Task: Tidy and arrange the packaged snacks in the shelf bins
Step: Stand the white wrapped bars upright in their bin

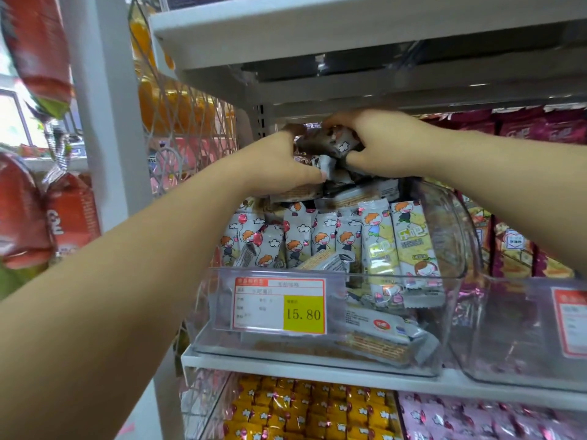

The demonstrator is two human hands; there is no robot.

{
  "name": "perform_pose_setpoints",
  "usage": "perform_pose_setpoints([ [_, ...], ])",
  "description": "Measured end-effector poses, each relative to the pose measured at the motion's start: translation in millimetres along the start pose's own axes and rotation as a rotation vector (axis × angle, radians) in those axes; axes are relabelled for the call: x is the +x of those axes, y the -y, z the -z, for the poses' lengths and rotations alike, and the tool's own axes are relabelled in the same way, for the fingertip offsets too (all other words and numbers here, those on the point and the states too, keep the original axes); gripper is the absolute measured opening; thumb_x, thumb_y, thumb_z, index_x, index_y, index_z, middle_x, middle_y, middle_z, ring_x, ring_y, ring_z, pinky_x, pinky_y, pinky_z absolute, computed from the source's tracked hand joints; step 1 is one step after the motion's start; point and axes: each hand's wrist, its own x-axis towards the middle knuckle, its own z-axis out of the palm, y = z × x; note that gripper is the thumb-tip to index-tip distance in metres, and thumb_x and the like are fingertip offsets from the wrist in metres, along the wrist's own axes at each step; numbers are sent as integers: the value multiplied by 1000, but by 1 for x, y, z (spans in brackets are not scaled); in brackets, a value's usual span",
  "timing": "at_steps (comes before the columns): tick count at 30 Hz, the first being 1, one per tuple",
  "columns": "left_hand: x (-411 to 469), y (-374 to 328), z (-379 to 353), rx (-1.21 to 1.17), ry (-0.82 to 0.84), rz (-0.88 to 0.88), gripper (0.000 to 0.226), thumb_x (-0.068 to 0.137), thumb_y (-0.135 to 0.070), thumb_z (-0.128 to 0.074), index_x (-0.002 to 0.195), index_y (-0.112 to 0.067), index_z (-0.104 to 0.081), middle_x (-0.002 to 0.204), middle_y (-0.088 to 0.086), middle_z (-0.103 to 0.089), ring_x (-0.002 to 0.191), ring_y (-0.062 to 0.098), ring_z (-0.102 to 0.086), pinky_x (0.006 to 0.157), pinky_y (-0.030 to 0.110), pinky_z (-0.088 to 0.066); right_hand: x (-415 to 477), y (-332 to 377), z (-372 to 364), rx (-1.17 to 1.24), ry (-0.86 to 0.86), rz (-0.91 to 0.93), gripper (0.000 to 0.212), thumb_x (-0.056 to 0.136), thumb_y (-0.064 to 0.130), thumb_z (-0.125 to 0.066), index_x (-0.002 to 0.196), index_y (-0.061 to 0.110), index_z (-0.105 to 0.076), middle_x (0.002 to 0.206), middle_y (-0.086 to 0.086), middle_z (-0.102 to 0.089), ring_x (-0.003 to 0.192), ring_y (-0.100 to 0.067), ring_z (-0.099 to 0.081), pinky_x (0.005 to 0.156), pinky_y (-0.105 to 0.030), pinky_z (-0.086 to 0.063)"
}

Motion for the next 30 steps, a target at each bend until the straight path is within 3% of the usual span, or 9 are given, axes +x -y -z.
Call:
perform_pose_setpoints([
  [5, -1, -2, 0, -14, 16, -26, 70, 86, -45, -64, 145, -29, -30, 144, -3, -43, 112, 13, -45, 87, 22, -30, -1, 0, -1, 24, -88, 7, 42, 86, 17, -63, 123, 17, -44, 112, -9, -59, 91, -24, -58, 74, -37, -50],
  [10, -1, -7, -1, -50, 17, -25, 64, 87, -61, -51, 142, -30, -36, 116, -9, -47, 102, 8, -41, 80, 21, -32, 0, -12, -2, 103, -153, -107, 28, 88, 19, -62, 115, 14, -55, 117, -7, -58, 101, -22, -56, 75, -26, -38],
  [14, 5, -9, -5, -29, -16, 17, 72, 88, -67, -41, 146, -26, -33, 146, 2, -43, 126, 20, -44, 88, 26, -29, 1, -14, 2, 147, -145, -141, 20, 92, 20, -59, 110, 12, -62, 113, -7, -62, 95, -18, -55, 77, -25, -40],
  [17, 8, -9, -6, -5, -23, 20, 64, 93, -61, -38, 147, -28, -32, 148, 5, -41, 130, 23, -42, 88, 26, -28, -1, -14, 4, 155, -109, -124, 20, 93, 20, -58, 110, 13, -66, 113, -6, -64, 91, -15, -55, 76, -24, -41],
  [20, 9, -9, -5, 6, -18, 26, 58, 95, -58, -36, 145, -28, -36, 138, 4, -49, 124, 23, -47, 87, 24, -30, -4, -15, 4, 151, -77, -122, 21, 93, 22, -58, 110, 15, -67, 109, -3, -64, 85, -12, -53, 63, -21, -39],
  [23, 7, -8, -5, -2, -13, 27, 52, 95, -57, -36, 138, -28, -44, 106, -1, -57, 96, 19, -55, 75, 26, -36, -6, -16, 6, 194, -23, -135, 18, 90, 29, -60, 106, 23, -66, 99, 3, -61, 72, -5, -51, 57, -16, -37],
  [25, 7, -8, -4, -2, -15, 20, 53, 96, -57, -36, 140, -27, -42, 106, -2, -54, 93, 17, -50, 78, 26, -34, -6, -16, 7, 207, -8, -134, 20, 88, 30, -62, 108, 26, -64, 99, 4, -61, 72, 0, -51, 58, -14, -37],
  [28, 5, -8, -3, -3, -17, 9, 53, 96, -56, -36, 140, -28, -41, 108, -1, -51, 96, 17, -48, 80, 26, -32, -7, -16, 7, 203, 7, -147, 28, 88, 28, -62, 115, 28, -60, 110, 5, -62, 84, -10, -55, 62, -19, -39],
  [30, 4, -8, -3, -8, -13, 9, 53, 96, -56, -37, 140, -28, -41, 107, -4, -50, 96, 17, -48, 80, 26, -32, -9, -15, 7, 197, 16, -147, 32, 88, 25, -61, 120, 28, -57, 116, 6, -60, 85, -8, -54, 59, -14, -38],
])
